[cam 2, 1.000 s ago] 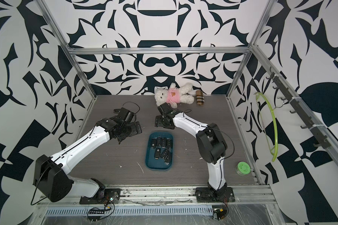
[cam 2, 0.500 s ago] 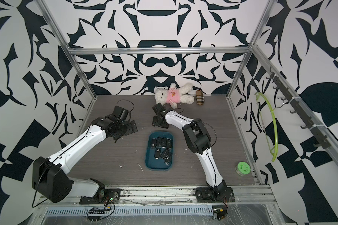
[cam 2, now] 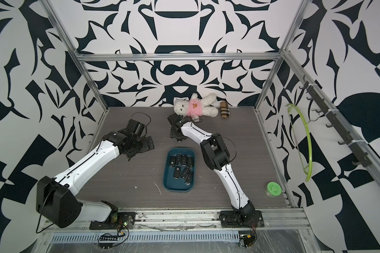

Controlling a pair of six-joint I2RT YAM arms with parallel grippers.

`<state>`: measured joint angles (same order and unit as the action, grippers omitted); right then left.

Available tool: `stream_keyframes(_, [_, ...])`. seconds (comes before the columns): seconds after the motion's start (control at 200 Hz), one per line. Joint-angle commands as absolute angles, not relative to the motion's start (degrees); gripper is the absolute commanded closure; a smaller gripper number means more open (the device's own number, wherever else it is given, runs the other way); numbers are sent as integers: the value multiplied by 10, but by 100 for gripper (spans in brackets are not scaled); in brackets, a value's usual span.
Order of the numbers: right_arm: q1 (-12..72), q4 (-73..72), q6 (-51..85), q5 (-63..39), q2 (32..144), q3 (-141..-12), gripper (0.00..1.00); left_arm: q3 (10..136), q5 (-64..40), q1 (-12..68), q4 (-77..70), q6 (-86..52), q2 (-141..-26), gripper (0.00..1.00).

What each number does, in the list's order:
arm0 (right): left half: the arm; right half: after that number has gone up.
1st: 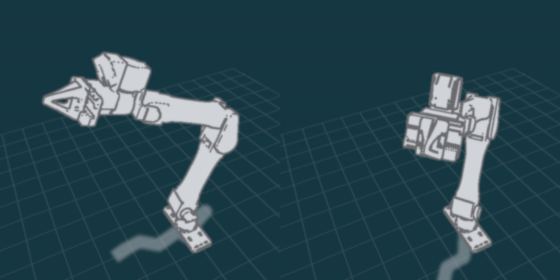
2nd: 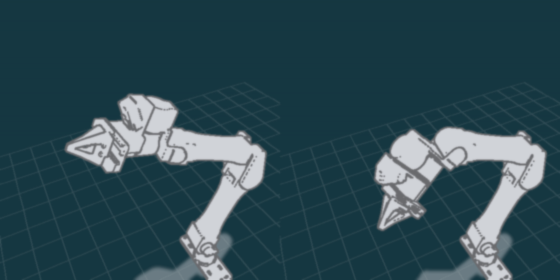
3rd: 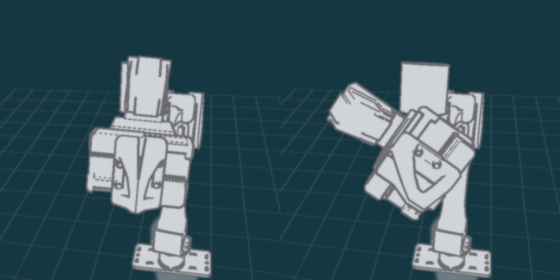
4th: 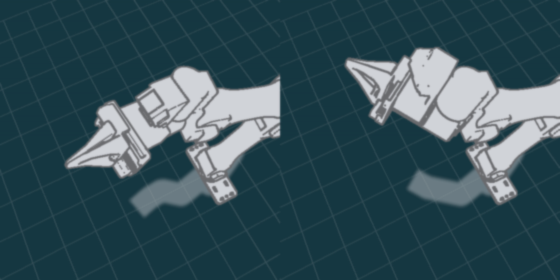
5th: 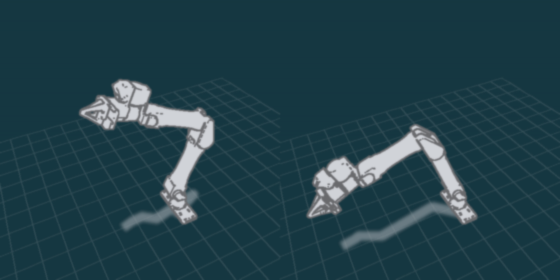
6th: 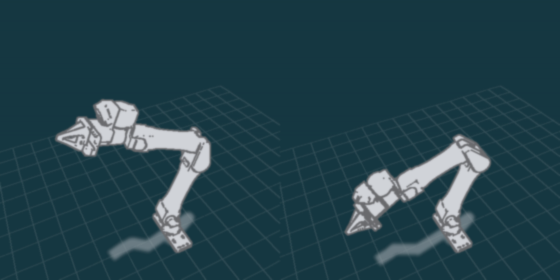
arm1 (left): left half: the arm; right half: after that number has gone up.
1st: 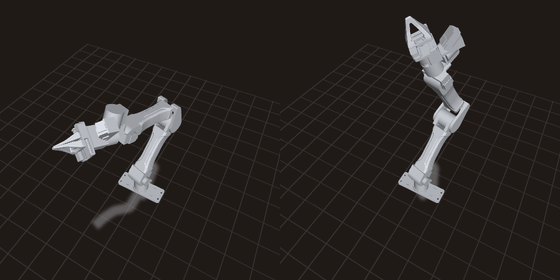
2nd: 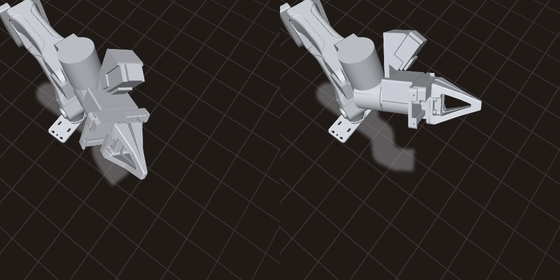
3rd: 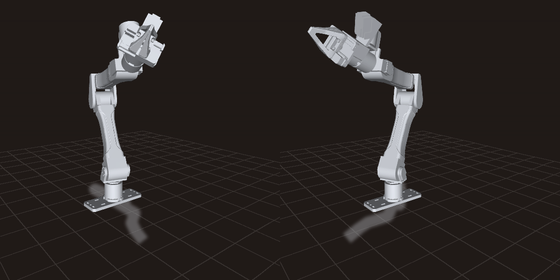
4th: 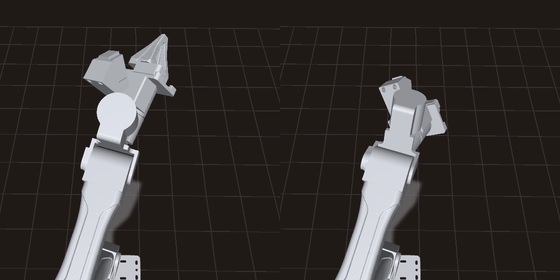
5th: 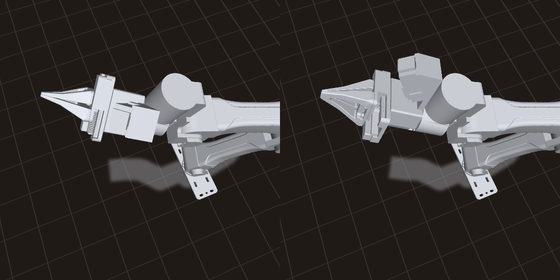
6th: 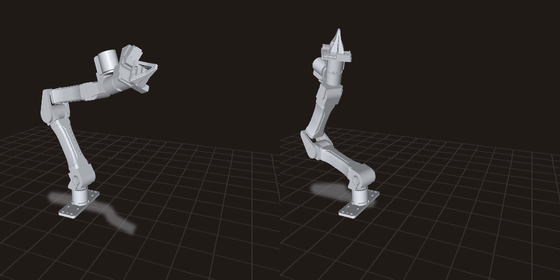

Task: Place the car key into the storage box
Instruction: Pick up the car key from the center of the board.

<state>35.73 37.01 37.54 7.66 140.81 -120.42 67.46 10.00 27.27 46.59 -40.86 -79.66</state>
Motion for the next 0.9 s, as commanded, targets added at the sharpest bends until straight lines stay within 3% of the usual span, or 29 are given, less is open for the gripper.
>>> stream_keyframes(0.0, [361,411,354,100,1406,-1228,39,677,92,269,484,-403,-796,1])
stream_keyframes(0.33, [369,429,315,145,1400,-1213,49,674,85,269,474,-406,-800,1])
stream_keyframes(0.61, [369,433,294,139,1415,-1227,71,670,83,269,480,-407,-792,1])
stream_keyframes(0.895, [378,415,299,138,1326,-1183,76,658,81,269,472,-411,-777,1])
